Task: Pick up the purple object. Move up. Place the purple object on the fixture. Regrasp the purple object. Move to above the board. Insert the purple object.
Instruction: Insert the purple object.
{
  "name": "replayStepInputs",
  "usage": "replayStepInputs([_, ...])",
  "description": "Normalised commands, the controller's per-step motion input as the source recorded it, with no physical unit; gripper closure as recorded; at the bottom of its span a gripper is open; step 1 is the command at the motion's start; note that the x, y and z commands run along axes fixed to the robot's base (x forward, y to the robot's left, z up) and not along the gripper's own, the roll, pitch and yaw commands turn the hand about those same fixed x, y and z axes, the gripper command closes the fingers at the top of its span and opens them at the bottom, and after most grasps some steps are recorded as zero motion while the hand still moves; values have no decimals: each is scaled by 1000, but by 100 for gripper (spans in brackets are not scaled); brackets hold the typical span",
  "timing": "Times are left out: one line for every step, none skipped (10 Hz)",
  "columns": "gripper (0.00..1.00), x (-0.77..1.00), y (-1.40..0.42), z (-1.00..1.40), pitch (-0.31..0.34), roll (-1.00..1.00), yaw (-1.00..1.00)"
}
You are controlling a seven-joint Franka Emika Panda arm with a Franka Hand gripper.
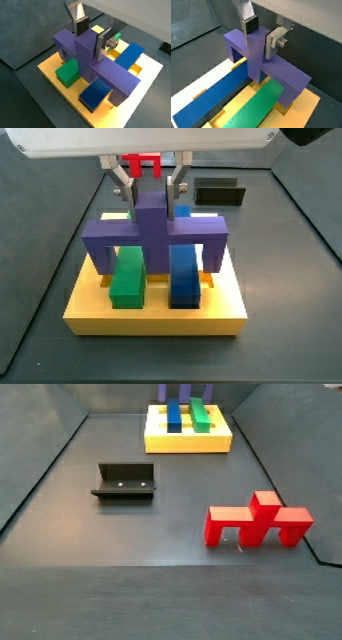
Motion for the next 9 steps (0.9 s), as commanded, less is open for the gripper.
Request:
replayStepInputs([100,17,-49,6,69,221,0])
replayStepInputs([100,0,-20,6,77,236,0])
replayStepInputs([100,0,0,0,66,270,23])
replayStepInputs([100,0,-3,-83,0,207,40])
replayStepInputs([100,57,-37,-160,0,196,51])
replayStepInputs([100,77,-54,-211,-3,213,77])
replayStepInputs([100,17,-54,-226,-11,224,74])
replayStepInputs([100,29,-66,-191,-16,194,83])
replayStepInputs([100,151,-97,-97,0,169,83])
